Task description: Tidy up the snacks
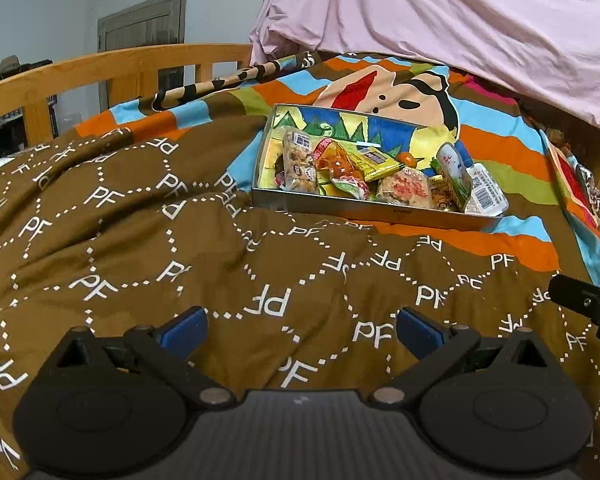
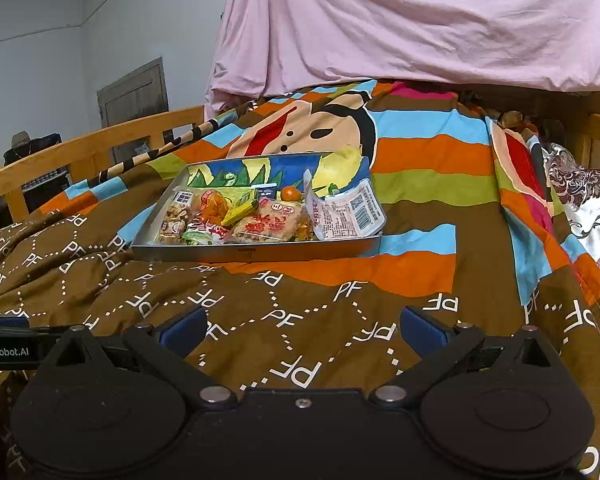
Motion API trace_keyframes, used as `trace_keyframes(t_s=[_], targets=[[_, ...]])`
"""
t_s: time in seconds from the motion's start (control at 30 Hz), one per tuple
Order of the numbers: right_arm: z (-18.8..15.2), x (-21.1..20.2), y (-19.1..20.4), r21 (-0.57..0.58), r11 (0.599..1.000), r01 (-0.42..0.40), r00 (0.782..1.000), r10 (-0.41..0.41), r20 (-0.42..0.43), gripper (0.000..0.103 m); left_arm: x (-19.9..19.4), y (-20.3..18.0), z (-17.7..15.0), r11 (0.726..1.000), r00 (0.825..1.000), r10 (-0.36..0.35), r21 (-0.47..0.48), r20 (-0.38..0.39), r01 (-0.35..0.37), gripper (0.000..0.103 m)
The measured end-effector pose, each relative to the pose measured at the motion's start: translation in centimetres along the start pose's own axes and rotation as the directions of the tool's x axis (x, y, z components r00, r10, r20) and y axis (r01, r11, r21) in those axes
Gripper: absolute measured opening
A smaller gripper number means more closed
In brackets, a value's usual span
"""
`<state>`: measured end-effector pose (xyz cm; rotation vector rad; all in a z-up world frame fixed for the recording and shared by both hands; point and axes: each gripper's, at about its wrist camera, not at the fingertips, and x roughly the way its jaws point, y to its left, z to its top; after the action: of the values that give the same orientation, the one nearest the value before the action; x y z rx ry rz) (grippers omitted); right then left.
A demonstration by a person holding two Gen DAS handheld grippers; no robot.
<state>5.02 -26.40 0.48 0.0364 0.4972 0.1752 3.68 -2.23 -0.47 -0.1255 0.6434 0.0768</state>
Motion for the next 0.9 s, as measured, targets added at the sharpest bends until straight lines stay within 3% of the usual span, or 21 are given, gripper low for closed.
trace_keyframes(t_s=[0.9], targets=[[-0.11,0.18,0.20,-0.009,1.000,-0.005,1.000,0.005,-0.013,0.102,-0.10,-0.18,-0.12,0.999,1.000,0.013,0.032,0.002,-0.013,0.103]])
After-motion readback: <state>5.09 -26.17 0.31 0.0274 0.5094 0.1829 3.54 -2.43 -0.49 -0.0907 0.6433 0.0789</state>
